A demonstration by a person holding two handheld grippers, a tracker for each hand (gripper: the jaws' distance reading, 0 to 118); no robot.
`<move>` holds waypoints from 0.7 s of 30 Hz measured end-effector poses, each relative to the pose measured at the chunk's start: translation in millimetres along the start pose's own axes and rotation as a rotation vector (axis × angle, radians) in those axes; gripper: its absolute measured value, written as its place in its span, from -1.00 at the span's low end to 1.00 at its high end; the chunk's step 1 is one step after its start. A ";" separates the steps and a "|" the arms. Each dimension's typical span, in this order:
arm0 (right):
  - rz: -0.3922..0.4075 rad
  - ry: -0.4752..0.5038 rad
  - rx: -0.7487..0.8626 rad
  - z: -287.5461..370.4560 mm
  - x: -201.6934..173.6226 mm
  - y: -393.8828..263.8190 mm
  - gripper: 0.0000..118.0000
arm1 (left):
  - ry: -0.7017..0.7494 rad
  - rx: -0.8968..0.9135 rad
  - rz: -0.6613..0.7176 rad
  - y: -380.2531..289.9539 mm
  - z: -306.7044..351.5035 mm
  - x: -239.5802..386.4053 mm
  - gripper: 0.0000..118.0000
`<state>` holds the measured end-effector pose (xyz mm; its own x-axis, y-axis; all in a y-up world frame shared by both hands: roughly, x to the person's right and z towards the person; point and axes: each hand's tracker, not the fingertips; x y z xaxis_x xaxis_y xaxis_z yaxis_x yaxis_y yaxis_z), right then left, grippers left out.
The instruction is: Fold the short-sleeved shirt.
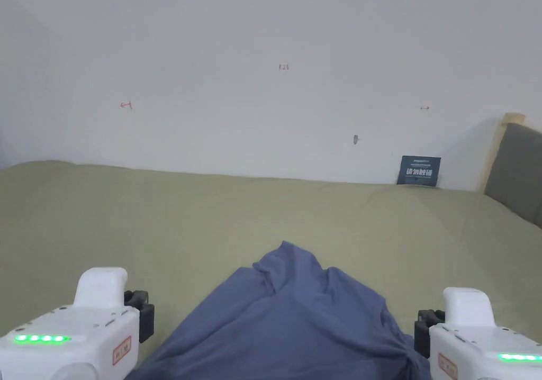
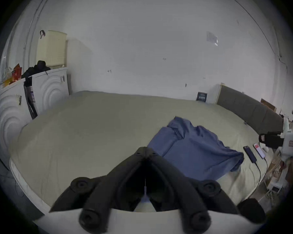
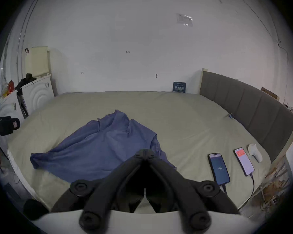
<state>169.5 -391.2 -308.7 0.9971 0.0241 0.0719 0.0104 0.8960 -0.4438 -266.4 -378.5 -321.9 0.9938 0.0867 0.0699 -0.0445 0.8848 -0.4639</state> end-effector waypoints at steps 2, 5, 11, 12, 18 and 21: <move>0.008 0.004 -0.006 1.0 4.5 1.1 -1.00 | -0.134 -0.138 0.044 6.9 -7.6 -32.5 -0.99; 0.006 0.032 -0.017 0.0 8.6 0.3 -1.00 | -0.275 -0.321 0.123 6.7 -35.0 -82.4 -0.99; 0.032 0.040 -0.056 -6.5 8.8 -7.1 -1.00 | -0.165 -0.579 -0.028 -11.3 -49.2 -92.9 0.37; 0.027 0.043 -0.065 -8.8 8.8 -8.8 -1.00 | -0.148 -0.606 -0.045 -17.8 -49.9 -84.7 0.95; 0.005 0.071 -0.126 -28.7 3.1 -17.9 -1.00 | -0.160 -0.665 -0.052 -66.6 -82.1 -70.2 0.60; 0.029 0.088 -0.137 -38.4 -0.6 -20.2 -1.00 | -0.105 -0.615 -0.023 -82.5 -106.2 -79.1 -0.46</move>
<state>171.6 -426.3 -334.0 0.9998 0.0043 -0.0185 -0.0140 0.8264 -0.5630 -330.5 -506.9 -383.0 0.9771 0.1426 0.1581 0.0751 0.4643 -0.8825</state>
